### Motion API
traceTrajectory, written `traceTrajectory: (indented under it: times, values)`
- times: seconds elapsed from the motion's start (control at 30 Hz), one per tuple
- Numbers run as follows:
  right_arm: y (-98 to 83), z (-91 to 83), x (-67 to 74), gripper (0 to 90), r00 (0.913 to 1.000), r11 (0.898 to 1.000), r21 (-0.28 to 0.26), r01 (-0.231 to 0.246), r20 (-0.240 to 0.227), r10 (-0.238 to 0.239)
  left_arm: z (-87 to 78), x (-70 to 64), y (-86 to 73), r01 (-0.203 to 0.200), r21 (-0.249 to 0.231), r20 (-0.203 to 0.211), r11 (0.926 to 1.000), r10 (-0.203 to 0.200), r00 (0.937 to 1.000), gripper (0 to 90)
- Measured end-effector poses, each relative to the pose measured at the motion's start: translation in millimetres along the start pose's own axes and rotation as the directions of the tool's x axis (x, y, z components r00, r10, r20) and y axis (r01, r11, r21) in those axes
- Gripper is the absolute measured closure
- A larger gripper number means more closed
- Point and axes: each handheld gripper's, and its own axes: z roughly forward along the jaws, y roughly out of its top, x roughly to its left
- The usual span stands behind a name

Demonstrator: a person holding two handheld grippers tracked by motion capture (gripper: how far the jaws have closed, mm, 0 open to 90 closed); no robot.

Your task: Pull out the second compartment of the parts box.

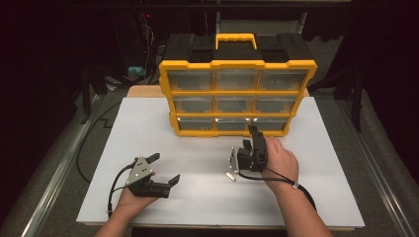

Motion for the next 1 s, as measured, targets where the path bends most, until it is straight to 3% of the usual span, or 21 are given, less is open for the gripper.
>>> traceTrajectory:
  times: [0.17, 0.2, 0.33, 0.43, 0.47, 0.57, 1.0]
  values:
    - [5.5, 1.7, -12.6, 40.0, 0.9998, 1.0, 0.005, -0.005, 0.02, 0.004, 0.9, -0.5, 0.9, 0.0, 0.002, 0.003, 1.0, 0.0, 1.0, 0.2]
    - [6.2, 2.4, -14.1, 40.5, 0.9995, 1.0, 0.003, -0.025, 0.021, 0.025, 0.9, -0.3, 1.2, 0.004, 0.002, 0.003, 1.0, -0.004, 1.0, 0.1]
    - [11.8, 2.8, -26.6, 43.3, 0.9987, 1.0, -0.003, 0.002, 0.05, -0.002, 1.4, 0.0, 1.2, 0.008, 0.001, 0.006, 1.0, -0.008, 1.0, 0.2]
    - [15.4, 4.1, -30.6, 43.8, 0.9979, 1.0, -0.008, -0.021, 0.061, 0.021, 1.3, 0.0, 1.1, 0.003, 0.0, 0.006, 1.0, -0.003, 1.0, 0.2]
    - [17.2, 4.1, -34.4, 44.1, 0.9975, 1.0, -0.01, 0.002, 0.071, -0.001, 1.1, 0.4, 1.0, 0.001, -0.001, 0.006, 1.0, -0.001, 1.0, 0.2]
    - [21.1, 4.4, -41.0, 45.8, 0.9961, 1.0, -0.02, -0.021, 0.085, 0.022, 0.9, 1.9, 0.8, 0.004, 0.001, 0.007, 1.0, -0.004, 1.0, 0.2]
    - [40.4, 6.8, -78.3, 57.1, 0.984, 0.996, -0.083, -0.036, 0.171, 0.05, 1.3, 1.1, 0.9, 0.002, -0.006, 0.004, 1.0, -0.002, 1.0, 0.2]
